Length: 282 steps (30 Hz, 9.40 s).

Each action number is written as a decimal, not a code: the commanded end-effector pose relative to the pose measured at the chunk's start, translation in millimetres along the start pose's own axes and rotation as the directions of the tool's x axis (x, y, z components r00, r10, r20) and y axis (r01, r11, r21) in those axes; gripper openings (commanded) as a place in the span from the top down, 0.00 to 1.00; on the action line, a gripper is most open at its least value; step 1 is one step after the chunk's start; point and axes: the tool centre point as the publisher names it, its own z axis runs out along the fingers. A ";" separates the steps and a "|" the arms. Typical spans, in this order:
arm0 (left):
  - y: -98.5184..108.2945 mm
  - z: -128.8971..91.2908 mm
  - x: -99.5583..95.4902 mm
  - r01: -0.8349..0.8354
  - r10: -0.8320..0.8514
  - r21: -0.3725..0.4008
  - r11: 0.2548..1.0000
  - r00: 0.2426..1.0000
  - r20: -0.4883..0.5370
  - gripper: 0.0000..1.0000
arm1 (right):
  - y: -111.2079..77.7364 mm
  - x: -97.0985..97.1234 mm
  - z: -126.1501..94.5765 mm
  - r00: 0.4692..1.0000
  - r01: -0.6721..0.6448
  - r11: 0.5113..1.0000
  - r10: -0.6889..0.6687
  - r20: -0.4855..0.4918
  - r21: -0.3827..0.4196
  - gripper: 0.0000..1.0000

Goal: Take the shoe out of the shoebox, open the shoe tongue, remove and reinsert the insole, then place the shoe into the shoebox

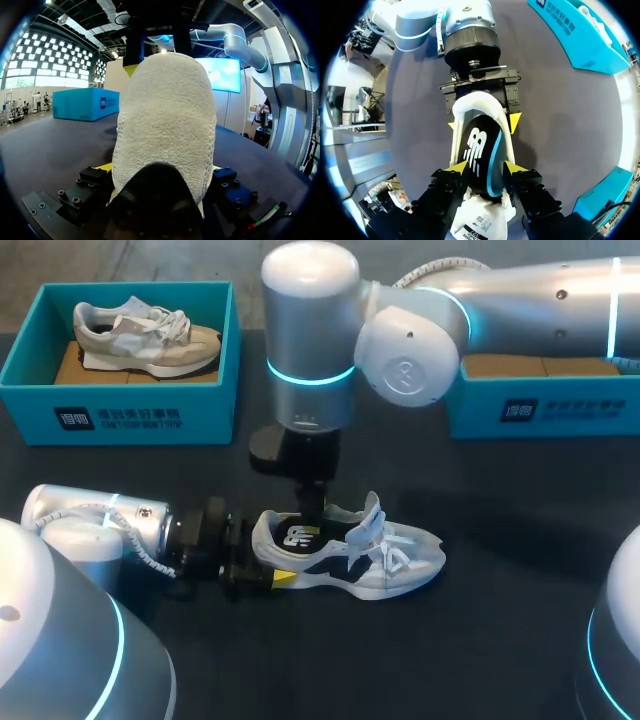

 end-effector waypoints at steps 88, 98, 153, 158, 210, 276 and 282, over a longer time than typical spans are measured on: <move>2.5 0.0 -1.8 0.001 -0.001 -0.001 1.000 1.000 -0.001 1.00 | -0.2 14.8 18.7 0.949 0.087 0.996 -0.076 -0.307 0.022 1.00; 2.5 0.0 -1.8 0.001 -0.001 -0.001 1.000 1.000 -0.001 1.00 | -0.5 15.6 3.7 0.968 0.093 0.992 -0.110 -0.227 -0.084 1.00; 2.5 0.0 -1.8 0.001 -0.001 -0.001 1.000 1.000 -0.001 1.00 | 15.9 -8.3 -58.0 0.985 0.165 0.744 -0.093 0.144 -0.647 1.00; 2.5 0.0 -1.8 0.001 -0.001 -0.001 1.000 1.000 -0.001 1.00 | 26.8 -10.5 -59.7 0.982 0.190 0.739 -0.130 0.141 -0.646 1.00; 2.5 0.0 -1.8 0.001 -0.001 -0.001 1.000 1.000 -0.001 1.00 | 52.0 -23.3 -130.2 0.979 0.176 0.668 -0.041 0.200 -0.723 1.00; 2.5 0.0 -1.8 0.001 -0.001 -0.001 1.000 1.000 -0.001 1.00 | -35.6 -11.2 -348.8 0.954 -0.289 0.128 0.122 -0.274 -0.949 1.00; 2.5 0.0 -1.8 0.001 -0.001 -0.001 1.000 1.000 -0.001 1.00 | -51.9 4.6 -352.9 0.958 -0.285 0.140 0.044 -0.282 -0.948 1.00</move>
